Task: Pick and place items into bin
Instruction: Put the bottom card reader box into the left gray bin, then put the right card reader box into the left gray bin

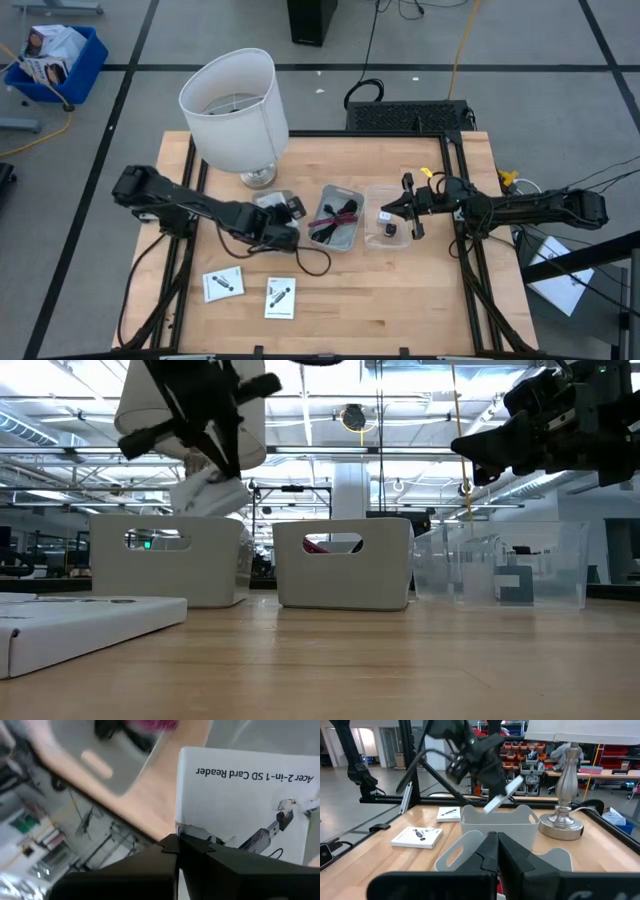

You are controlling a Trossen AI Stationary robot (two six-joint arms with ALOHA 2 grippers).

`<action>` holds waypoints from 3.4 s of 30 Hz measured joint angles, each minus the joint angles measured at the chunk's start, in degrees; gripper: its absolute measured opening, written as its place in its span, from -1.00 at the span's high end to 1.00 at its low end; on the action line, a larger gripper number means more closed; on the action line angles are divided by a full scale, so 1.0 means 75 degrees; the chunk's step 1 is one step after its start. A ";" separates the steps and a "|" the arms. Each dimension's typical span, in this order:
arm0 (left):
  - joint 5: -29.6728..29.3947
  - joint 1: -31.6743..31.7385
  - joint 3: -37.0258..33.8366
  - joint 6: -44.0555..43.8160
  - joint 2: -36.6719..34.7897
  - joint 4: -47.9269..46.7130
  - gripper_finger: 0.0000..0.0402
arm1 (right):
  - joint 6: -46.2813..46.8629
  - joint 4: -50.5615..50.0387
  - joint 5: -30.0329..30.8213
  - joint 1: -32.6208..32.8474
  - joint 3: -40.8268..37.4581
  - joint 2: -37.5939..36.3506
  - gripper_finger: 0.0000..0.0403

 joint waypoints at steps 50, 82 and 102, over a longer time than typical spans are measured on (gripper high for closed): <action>0.1312 -0.0373 -0.1087 0.0876 0.0456 0.0802 0.71 | 0.0042 -0.0056 0.0000 0.0000 0.0000 0.0001 1.00; 0.2736 -0.2356 0.0087 -1.0743 -0.0819 0.0876 0.54 | 0.0044 -0.0065 0.0000 -0.0001 0.0000 0.0001 1.00; 0.4262 -0.3442 0.0079 -1.4779 0.1513 0.1562 0.54 | 0.0035 -0.0059 0.0000 -0.0001 0.0000 0.0000 1.00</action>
